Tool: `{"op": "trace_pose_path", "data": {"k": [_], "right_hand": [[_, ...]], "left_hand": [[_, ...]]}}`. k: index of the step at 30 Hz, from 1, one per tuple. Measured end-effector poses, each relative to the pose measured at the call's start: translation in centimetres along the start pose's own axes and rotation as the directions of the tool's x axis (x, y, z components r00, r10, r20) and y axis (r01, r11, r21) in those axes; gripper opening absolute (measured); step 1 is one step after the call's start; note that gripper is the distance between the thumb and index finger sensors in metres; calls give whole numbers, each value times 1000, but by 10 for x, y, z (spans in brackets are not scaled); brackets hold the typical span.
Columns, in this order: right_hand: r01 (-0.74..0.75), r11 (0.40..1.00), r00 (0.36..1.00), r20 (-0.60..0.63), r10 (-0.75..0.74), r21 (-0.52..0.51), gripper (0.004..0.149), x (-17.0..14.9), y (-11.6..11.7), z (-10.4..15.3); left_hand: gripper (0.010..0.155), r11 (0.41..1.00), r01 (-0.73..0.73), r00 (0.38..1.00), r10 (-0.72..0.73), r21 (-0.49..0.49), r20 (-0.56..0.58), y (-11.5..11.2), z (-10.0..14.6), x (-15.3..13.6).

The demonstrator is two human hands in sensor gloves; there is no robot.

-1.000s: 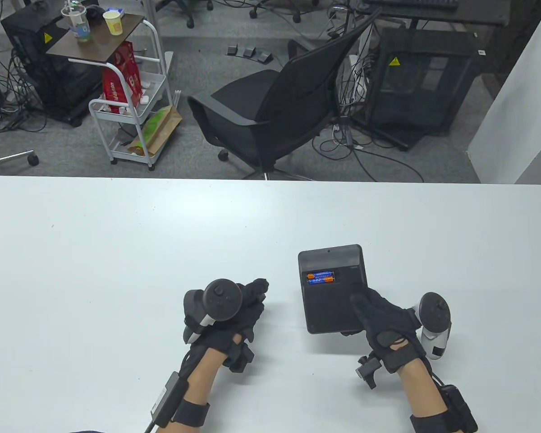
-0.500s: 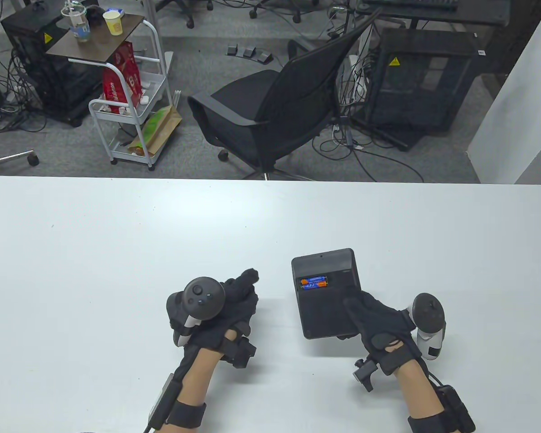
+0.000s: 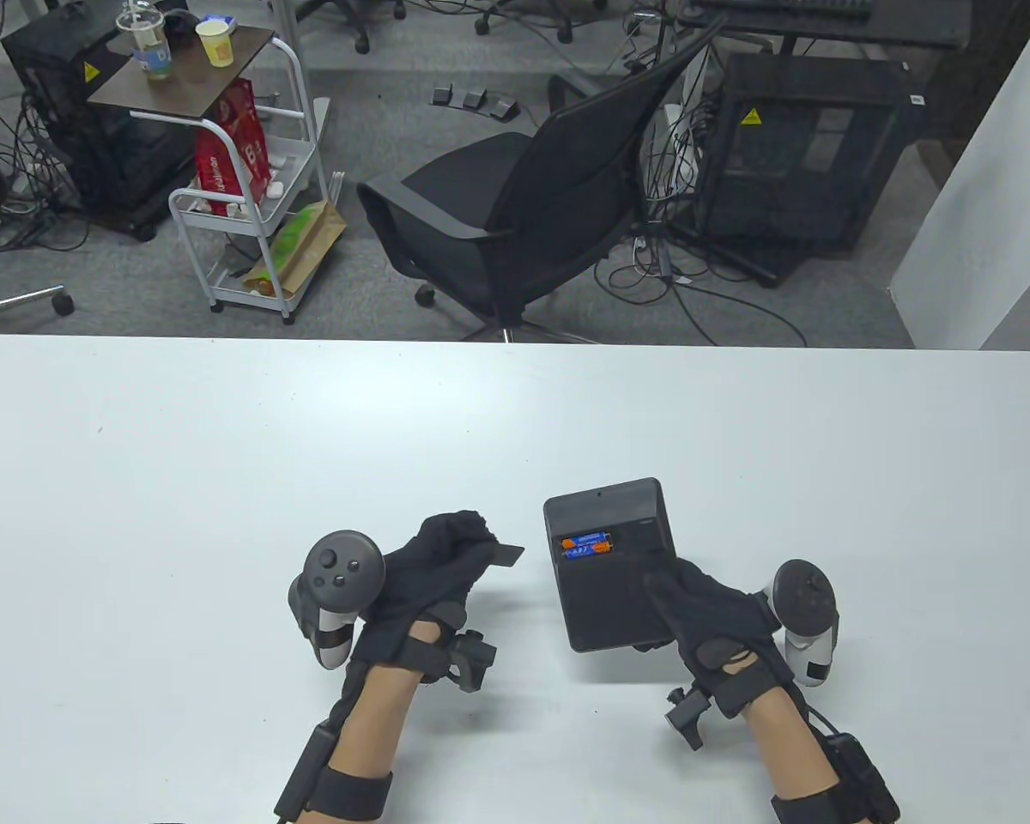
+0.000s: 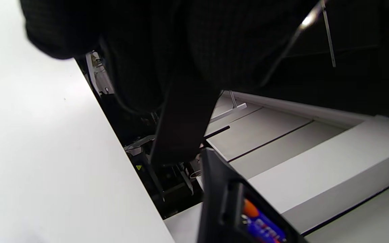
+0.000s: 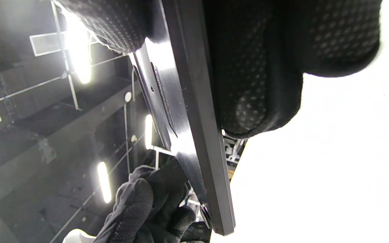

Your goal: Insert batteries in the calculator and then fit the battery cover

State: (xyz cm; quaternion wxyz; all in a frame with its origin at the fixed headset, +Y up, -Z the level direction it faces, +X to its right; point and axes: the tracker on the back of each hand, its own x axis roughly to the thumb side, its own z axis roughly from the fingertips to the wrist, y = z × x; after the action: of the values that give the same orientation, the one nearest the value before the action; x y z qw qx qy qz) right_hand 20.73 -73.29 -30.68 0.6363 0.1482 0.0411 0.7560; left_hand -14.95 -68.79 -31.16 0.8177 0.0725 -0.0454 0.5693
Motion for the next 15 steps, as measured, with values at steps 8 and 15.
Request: {"op": "trace_pose_path", "data": {"k": [8, 15], "right_hand": [[-38, 999, 999, 4, 38, 14, 53, 2, 8, 1], [-66, 998, 998, 14, 66, -1, 54, 5, 16, 3]], "left_hand": [[41, 998, -33, 999, 32, 57, 13, 3, 5, 6], [50, 981, -183, 983, 183, 60, 0, -9, 12, 7]]}}
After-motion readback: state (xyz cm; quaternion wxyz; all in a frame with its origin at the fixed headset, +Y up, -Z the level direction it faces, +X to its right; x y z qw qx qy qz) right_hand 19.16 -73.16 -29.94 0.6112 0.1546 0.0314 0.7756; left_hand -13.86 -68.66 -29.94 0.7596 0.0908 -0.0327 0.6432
